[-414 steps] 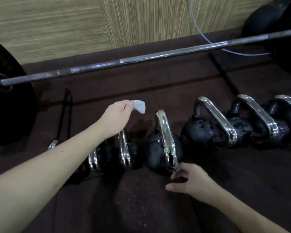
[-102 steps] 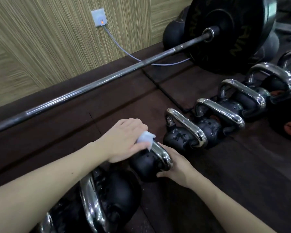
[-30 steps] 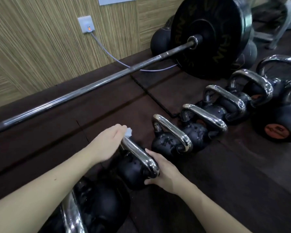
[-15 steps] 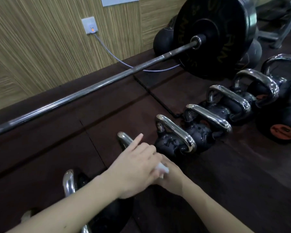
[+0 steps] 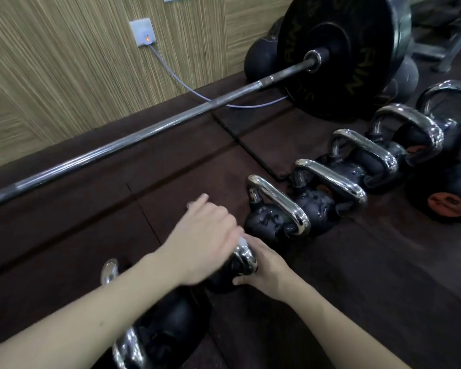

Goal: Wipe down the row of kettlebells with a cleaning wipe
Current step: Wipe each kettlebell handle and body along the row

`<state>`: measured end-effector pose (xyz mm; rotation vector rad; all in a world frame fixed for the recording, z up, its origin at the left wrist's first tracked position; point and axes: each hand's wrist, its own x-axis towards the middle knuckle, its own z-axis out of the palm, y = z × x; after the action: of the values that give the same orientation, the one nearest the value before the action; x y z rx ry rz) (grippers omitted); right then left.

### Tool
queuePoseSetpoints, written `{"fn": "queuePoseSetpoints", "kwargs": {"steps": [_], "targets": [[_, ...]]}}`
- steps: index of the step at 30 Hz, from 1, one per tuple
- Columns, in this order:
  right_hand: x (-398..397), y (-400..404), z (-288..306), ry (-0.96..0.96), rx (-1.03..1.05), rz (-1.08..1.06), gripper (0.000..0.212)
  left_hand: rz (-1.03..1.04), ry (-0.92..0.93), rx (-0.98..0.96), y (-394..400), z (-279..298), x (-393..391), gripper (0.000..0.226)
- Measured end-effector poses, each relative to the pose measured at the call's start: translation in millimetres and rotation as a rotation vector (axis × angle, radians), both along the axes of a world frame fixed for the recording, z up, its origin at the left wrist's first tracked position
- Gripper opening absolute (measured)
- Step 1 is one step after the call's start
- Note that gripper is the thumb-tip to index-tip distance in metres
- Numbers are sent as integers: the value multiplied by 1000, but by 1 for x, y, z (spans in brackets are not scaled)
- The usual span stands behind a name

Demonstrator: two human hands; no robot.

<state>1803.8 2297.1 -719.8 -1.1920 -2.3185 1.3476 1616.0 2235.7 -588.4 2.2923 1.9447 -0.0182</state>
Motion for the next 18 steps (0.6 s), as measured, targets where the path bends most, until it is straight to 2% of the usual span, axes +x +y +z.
{"fn": "queuePoseSetpoints", "kwargs": {"steps": [3,4,6,8,11,13,16,17,18], "targets": [[7,2,1,-26,43,62,75,-207,92,12,-19,-12,32,41],[8,2,1,-17,47,69,71,-255,129,58,-21,-16,34,40],[6,1,2,0,29,38,79,-246,116,23,-14,-13,21,39],[1,0,5,15,3,8,97,-153,28,71,-4,-7,1,44],[-3,0,3,15,-27,14,114,100,-134,38,8,-3,-30,51],[-4,1,4,4,-29,23,118,233,-292,-13,15,-12,-49,49],[-4,2,3,-5,-17,28,118,510,-677,-61,22,-18,-52,38],[-4,2,2,-1,-7,28,117,540,-699,-70,21,-18,-47,36],[-3,2,0,3,1,30,118,525,-644,-66,20,-19,-43,34]]}}
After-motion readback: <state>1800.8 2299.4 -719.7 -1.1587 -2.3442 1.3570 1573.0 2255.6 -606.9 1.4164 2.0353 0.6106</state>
